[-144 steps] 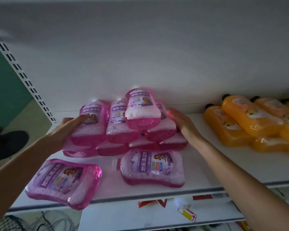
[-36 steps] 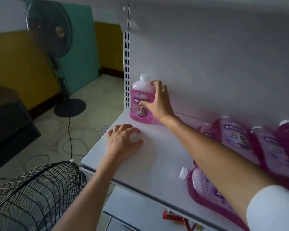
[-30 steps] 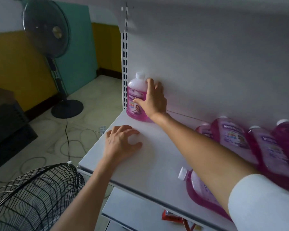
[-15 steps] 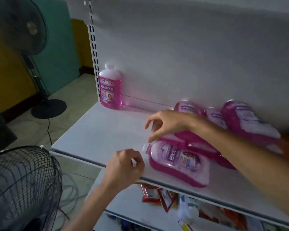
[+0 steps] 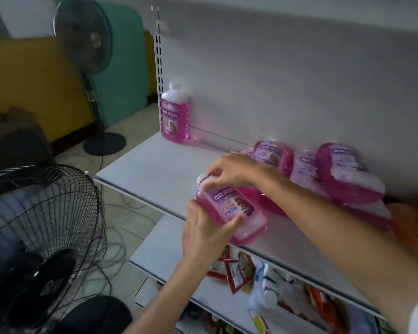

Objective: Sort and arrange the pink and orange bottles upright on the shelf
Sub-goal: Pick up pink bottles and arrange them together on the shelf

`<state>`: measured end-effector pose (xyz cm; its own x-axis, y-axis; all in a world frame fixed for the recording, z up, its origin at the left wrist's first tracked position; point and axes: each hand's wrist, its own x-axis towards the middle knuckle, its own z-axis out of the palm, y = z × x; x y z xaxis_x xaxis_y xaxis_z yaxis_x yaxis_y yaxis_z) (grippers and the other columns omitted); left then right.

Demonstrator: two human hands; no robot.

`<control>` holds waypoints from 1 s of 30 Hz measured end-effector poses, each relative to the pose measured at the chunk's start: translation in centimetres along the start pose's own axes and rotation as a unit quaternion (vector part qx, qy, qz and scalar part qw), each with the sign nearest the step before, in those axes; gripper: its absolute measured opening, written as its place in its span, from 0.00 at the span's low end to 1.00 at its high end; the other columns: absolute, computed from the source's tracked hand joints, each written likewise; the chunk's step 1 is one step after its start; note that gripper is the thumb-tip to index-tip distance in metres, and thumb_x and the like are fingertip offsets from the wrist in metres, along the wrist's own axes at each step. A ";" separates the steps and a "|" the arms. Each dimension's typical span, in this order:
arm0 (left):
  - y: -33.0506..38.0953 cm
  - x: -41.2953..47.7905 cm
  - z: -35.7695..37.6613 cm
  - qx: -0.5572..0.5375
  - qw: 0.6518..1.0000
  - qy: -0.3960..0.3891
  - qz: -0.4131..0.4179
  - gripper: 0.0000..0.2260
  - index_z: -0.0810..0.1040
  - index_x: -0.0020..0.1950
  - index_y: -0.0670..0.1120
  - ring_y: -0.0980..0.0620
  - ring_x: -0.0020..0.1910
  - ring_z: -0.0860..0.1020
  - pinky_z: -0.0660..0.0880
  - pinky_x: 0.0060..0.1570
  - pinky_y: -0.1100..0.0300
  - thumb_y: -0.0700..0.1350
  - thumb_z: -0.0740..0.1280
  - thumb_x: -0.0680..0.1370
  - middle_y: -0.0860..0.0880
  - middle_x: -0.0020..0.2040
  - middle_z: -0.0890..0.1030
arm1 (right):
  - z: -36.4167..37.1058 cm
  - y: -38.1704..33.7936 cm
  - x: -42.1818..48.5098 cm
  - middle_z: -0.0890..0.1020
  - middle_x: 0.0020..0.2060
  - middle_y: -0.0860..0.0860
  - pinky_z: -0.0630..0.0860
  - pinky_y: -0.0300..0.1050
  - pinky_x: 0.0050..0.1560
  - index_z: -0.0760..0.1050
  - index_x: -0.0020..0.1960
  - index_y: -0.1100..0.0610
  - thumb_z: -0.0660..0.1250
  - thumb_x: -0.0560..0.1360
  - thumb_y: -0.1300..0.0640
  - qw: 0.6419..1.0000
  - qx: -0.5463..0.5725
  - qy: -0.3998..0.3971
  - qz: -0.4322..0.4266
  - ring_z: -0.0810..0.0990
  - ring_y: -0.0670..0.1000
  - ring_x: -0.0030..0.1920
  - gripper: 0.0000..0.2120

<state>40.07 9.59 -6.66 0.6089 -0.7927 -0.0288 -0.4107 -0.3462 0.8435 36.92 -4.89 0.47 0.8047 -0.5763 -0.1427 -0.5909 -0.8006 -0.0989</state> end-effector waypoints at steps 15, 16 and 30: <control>-3.8 9.3 -5.6 -0.227 0.951 -0.088 0.192 0.32 0.58 0.66 0.64 0.56 0.58 0.74 0.78 0.42 0.65 0.38 0.68 0.74 0.51 0.72 0.63 | -0.2 0.6 2.5 0.72 0.59 0.50 0.74 0.38 0.56 0.68 0.66 0.54 0.76 0.66 0.62 0.908 0.406 0.107 0.015 0.73 0.49 0.60 0.32; -3.9 10.2 -6.0 -0.215 0.948 -0.099 0.211 0.32 0.58 0.67 0.62 0.62 0.58 0.74 0.77 0.45 0.68 0.36 0.68 0.74 0.50 0.73 0.63 | -0.2 0.4 2.7 0.70 0.61 0.50 0.75 0.37 0.54 0.66 0.67 0.52 0.76 0.66 0.63 0.907 0.409 0.096 0.002 0.72 0.49 0.60 0.33; -6.7 16.8 -8.5 0.014 0.958 -0.073 0.279 0.41 0.59 0.70 0.56 0.63 0.44 0.76 0.69 0.44 0.72 0.51 0.78 0.63 0.50 0.53 0.79 | 1.9 -0.8 7.7 0.75 0.61 0.50 0.67 0.20 0.44 0.66 0.67 0.53 0.79 0.63 0.59 0.872 0.394 0.290 0.025 0.75 0.47 0.54 0.37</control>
<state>58.86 2.86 -8.22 0.1892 -0.9193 0.3450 -0.6638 0.1392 0.7349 43.42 -8.38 -2.41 0.5353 -0.7764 0.3327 -0.2990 -0.5425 -0.7850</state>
